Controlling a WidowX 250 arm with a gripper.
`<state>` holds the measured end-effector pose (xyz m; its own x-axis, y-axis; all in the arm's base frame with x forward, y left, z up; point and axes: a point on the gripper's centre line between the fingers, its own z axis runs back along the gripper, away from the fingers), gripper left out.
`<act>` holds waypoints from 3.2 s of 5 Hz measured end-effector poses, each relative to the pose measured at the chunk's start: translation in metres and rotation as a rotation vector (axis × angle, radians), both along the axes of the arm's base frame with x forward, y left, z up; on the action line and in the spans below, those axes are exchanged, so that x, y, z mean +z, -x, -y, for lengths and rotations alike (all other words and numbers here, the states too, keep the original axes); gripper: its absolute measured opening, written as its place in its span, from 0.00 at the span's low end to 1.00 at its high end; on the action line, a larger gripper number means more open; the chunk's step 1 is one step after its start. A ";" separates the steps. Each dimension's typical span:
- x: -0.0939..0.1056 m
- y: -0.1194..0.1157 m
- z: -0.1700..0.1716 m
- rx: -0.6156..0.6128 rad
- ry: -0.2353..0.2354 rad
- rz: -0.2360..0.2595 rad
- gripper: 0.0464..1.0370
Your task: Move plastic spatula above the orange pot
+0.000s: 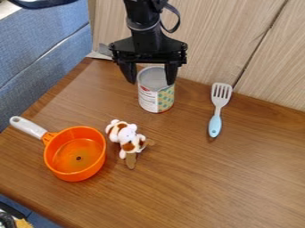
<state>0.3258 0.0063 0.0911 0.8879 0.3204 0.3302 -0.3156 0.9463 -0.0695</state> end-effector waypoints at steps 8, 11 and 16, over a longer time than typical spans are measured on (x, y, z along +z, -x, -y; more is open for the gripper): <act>-0.097 -0.033 0.125 -0.118 -0.035 -0.160 0.96; -0.102 -0.038 0.117 -0.091 -0.063 -0.173 0.37; -0.041 -0.006 0.119 -0.131 -0.116 -0.062 0.28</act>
